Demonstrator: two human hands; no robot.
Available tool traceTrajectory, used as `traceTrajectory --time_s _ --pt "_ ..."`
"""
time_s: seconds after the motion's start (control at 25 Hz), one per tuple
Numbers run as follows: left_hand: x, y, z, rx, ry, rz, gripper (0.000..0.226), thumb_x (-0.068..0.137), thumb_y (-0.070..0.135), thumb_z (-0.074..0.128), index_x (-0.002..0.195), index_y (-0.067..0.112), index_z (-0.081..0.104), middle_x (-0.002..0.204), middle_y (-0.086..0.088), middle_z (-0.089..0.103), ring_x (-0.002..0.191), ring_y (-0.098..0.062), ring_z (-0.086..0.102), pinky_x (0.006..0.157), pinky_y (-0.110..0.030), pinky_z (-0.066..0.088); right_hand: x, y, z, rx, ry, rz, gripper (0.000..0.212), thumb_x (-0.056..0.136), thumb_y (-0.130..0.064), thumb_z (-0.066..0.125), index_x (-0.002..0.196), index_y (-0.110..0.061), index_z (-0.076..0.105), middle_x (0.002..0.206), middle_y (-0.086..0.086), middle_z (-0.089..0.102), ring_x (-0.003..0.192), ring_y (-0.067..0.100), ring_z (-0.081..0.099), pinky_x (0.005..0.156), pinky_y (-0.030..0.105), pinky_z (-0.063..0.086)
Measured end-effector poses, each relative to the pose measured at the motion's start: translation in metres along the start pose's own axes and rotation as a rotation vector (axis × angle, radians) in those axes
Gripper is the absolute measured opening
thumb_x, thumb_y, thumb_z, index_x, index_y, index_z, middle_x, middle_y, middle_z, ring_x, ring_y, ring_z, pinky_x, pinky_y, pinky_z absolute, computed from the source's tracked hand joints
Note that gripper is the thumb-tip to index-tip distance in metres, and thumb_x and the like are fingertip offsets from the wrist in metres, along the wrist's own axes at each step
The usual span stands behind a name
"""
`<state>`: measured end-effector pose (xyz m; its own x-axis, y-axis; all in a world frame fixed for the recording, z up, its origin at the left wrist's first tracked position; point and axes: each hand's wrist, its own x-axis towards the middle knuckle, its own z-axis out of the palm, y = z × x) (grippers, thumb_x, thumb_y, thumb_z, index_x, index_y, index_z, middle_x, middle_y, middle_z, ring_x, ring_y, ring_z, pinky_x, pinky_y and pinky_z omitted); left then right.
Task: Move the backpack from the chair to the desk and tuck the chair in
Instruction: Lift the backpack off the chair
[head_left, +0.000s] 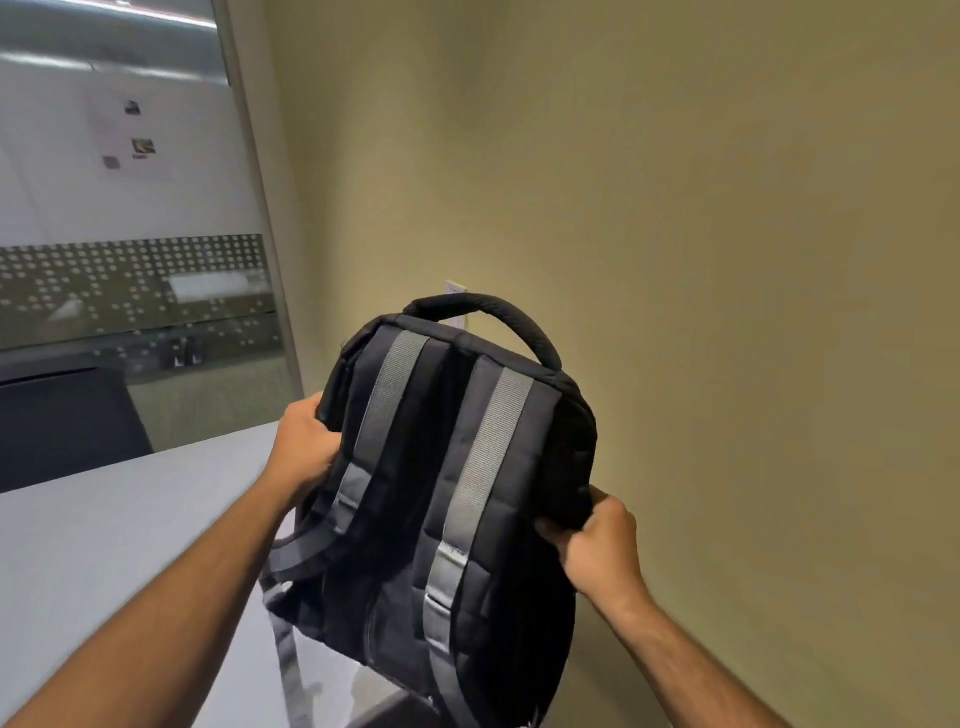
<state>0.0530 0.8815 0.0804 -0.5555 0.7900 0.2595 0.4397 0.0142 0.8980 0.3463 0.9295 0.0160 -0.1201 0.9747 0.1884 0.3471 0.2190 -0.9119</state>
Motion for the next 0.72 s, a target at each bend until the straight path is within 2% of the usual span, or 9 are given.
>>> traceTrajectory --time_s 0.08,0.12,0.2,0.24,0.32,0.48,0.56,0.64,0.72 --pt "0.040 -0.004 0.005 0.089 -0.012 0.011 0.021 0.062 0.020 0.077 0.072 0.010 0.062 0.070 -0.008 0.069 0.063 -0.020 0.049 0.060 -0.034 0.044 0.026 0.001 0.019 -0.014 0.002 0.019 0.030 0.074 0.002 0.082 0.088 -0.023 0.074 0.071 -0.023 0.067 0.071 0.003 0.066 0.074 0.031 0.057" --pt "0.055 -0.003 0.008 0.123 -0.016 0.011 0.017 0.067 0.015 0.075 0.067 0.010 0.059 0.067 -0.010 0.065 0.062 -0.022 0.044 0.057 -0.034 0.041 0.038 0.004 0.029 -0.026 0.004 0.020 0.030 0.074 0.002 0.081 0.093 -0.020 0.075 0.073 -0.020 0.069 0.073 0.010 0.068 0.074 0.031 0.058" --pt "0.087 -0.004 0.017 0.188 -0.021 -0.018 0.033 0.081 -0.003 0.063 0.058 0.012 0.047 0.060 -0.005 0.052 0.061 -0.021 0.034 0.050 -0.030 0.032 0.059 0.014 0.048 -0.048 0.000 0.011 0.032 0.076 0.002 0.078 0.102 -0.017 0.076 0.078 -0.012 0.073 0.076 0.014 0.069 0.065 0.017 0.055" --pt "0.101 -0.007 0.023 0.222 -0.001 -0.037 0.039 0.085 -0.009 0.056 0.056 0.013 0.043 0.060 -0.003 0.048 0.059 -0.019 0.031 0.049 -0.029 0.029 0.069 0.018 0.056 -0.054 0.000 0.016 0.032 0.077 0.001 0.077 0.104 -0.016 0.076 0.080 -0.007 0.074 0.075 0.014 0.069 0.059 0.010 0.049" --pt "0.128 -0.017 0.036 0.274 0.052 -0.057 0.042 0.087 -0.013 0.050 0.055 0.012 0.041 0.060 -0.003 0.045 0.061 -0.018 0.025 0.050 -0.029 0.026 0.089 0.022 0.068 -0.047 0.003 0.014 0.032 0.080 0.000 0.076 0.107 -0.018 0.076 0.080 -0.005 0.074 0.071 0.010 0.067 0.056 0.008 0.044" --pt "0.187 -0.039 0.060 0.299 0.084 -0.062 0.040 0.086 -0.014 0.050 0.055 0.010 0.042 0.060 -0.002 0.045 0.062 -0.020 0.025 0.052 -0.029 0.026 0.124 0.026 0.088 -0.039 -0.003 0.020 0.031 0.083 -0.006 0.078 0.111 -0.019 0.076 0.074 -0.022 0.062 0.062 -0.006 0.060 0.056 0.004 0.042" --pt "0.209 -0.047 0.069 0.280 0.096 -0.080 0.040 0.085 -0.016 0.048 0.056 0.009 0.040 0.061 -0.003 0.042 0.065 -0.020 0.022 0.052 -0.032 0.024 0.135 0.027 0.099 -0.043 -0.022 0.034 0.028 0.084 -0.010 0.078 0.111 -0.019 0.075 0.074 -0.020 0.066 0.066 -0.006 0.063 0.062 0.002 0.044" --pt "0.225 -0.061 0.075 0.250 0.123 -0.112 0.036 0.086 -0.017 0.046 0.060 0.008 0.040 0.062 -0.003 0.040 0.067 -0.019 0.022 0.053 -0.032 0.023 0.144 0.032 0.112 -0.070 -0.039 0.050 0.031 0.086 -0.012 0.078 0.116 -0.019 0.074 0.088 -0.009 0.075 0.076 0.005 0.066 0.076 0.012 0.049" --pt "0.232 -0.078 0.079 0.235 0.127 -0.154 0.029 0.088 -0.016 0.045 0.068 0.006 0.048 0.066 -0.007 0.044 0.066 -0.020 0.027 0.053 -0.030 0.026 0.148 0.037 0.123 -0.095 -0.052 0.077 0.035 0.087 -0.014 0.077 0.121 -0.020 0.072 0.103 -0.003 0.077 0.083 0.011 0.065 0.083 0.017 0.048"
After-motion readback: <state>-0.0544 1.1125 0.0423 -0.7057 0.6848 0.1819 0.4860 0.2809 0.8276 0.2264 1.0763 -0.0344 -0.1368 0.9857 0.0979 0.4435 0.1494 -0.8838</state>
